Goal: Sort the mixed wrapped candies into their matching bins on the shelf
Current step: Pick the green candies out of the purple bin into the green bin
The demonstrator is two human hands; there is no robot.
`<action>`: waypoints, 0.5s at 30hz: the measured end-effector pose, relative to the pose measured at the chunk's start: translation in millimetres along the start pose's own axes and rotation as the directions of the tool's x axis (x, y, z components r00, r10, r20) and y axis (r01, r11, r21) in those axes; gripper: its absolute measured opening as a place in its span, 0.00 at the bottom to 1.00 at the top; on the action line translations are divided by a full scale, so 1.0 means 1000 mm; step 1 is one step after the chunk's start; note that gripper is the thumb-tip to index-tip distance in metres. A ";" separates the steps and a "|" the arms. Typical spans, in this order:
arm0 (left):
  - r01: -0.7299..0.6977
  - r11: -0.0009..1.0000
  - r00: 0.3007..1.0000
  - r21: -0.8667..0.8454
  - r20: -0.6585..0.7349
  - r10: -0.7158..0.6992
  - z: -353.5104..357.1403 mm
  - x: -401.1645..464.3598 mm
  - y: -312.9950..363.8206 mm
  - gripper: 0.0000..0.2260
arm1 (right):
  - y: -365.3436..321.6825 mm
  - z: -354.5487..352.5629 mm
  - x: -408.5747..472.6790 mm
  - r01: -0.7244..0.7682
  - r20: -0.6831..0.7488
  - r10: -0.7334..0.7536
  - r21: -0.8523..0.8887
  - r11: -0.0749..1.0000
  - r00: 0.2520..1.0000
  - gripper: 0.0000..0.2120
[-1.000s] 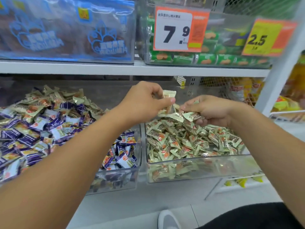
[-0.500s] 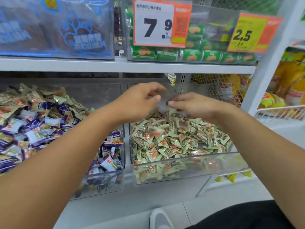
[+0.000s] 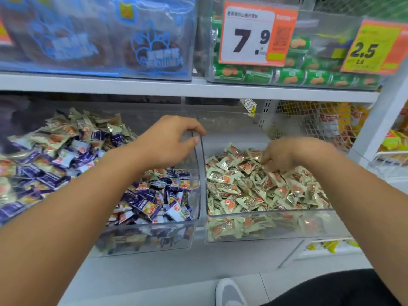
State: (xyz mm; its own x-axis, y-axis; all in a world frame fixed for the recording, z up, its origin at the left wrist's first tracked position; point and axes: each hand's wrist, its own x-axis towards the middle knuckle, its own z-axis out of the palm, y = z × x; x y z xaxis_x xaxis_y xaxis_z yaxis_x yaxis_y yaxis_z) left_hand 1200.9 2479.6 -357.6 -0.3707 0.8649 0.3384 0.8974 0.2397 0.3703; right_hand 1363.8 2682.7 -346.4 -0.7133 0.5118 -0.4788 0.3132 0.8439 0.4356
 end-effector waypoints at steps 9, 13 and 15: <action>0.328 0.903 0.944 0.276 -0.133 -0.302 -0.055 -0.062 -0.095 0.09 | -0.121 -0.093 -0.047 0.600 -0.674 -0.326 0.219 0.770 0.663 0.10; 0.357 0.903 0.930 0.240 0.004 -0.368 -0.062 -0.089 -0.118 0.18 | -0.160 -0.111 0.021 0.423 -0.500 -0.250 0.270 0.865 0.829 0.13; 0.364 0.913 0.928 0.183 0.014 -0.373 -0.063 -0.094 -0.126 0.18 | -0.168 -0.123 0.049 0.343 -0.375 -0.187 0.407 0.847 0.908 0.17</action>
State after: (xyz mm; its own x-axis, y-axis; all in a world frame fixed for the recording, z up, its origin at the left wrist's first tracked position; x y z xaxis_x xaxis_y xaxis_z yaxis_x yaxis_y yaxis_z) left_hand 1108.1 2340.2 -381.7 -0.6752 0.7192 0.1642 0.7283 0.6144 0.3036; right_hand 1199.2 2546.7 -349.5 -0.9414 0.2466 -0.2301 0.2761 0.9553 -0.1058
